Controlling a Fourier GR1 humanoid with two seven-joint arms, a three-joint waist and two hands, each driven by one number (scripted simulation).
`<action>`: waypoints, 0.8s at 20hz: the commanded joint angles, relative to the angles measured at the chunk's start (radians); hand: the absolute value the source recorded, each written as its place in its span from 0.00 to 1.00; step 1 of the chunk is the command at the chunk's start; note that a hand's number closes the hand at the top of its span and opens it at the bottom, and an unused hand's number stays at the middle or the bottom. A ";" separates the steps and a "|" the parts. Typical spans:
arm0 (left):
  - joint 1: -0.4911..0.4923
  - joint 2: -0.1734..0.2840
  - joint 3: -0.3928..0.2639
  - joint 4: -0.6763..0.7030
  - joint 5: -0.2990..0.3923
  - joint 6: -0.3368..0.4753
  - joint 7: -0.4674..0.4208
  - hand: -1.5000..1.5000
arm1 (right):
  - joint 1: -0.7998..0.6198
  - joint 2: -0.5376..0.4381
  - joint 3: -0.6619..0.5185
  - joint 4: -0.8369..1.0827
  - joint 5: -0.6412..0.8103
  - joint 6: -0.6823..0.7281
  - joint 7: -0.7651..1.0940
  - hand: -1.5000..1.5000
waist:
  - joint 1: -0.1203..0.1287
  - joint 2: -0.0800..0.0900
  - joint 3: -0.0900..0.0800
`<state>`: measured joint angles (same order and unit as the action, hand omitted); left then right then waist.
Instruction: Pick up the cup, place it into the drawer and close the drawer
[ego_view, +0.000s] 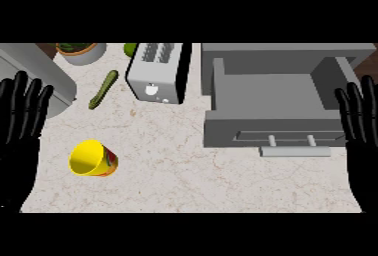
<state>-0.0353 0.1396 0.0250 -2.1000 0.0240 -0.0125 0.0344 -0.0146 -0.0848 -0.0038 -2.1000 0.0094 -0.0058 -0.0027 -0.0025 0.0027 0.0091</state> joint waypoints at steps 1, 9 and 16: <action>0.001 0.034 0.068 0.021 0.066 -0.060 -0.027 0.00 | 0.020 0.015 0.028 0.036 0.010 0.027 -0.076 0.00 | 0.003 -0.003 -0.009; 0.121 0.003 0.187 0.070 0.366 -0.098 0.090 0.00 | 0.003 -0.047 0.036 0.064 -0.052 0.106 0.084 0.00 | 0.010 0.000 -0.010; 0.115 0.037 0.253 0.248 0.384 -0.203 -0.010 0.00 | -0.111 -0.056 -0.011 0.151 -0.079 0.128 0.094 0.00 | 0.004 -0.002 -0.009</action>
<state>0.1179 0.1585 0.2393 -1.9653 0.3961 -0.1852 0.0476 -0.0761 -0.1430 -0.0084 -2.0047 -0.0723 0.1144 0.0924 0.0045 0.0004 -0.0002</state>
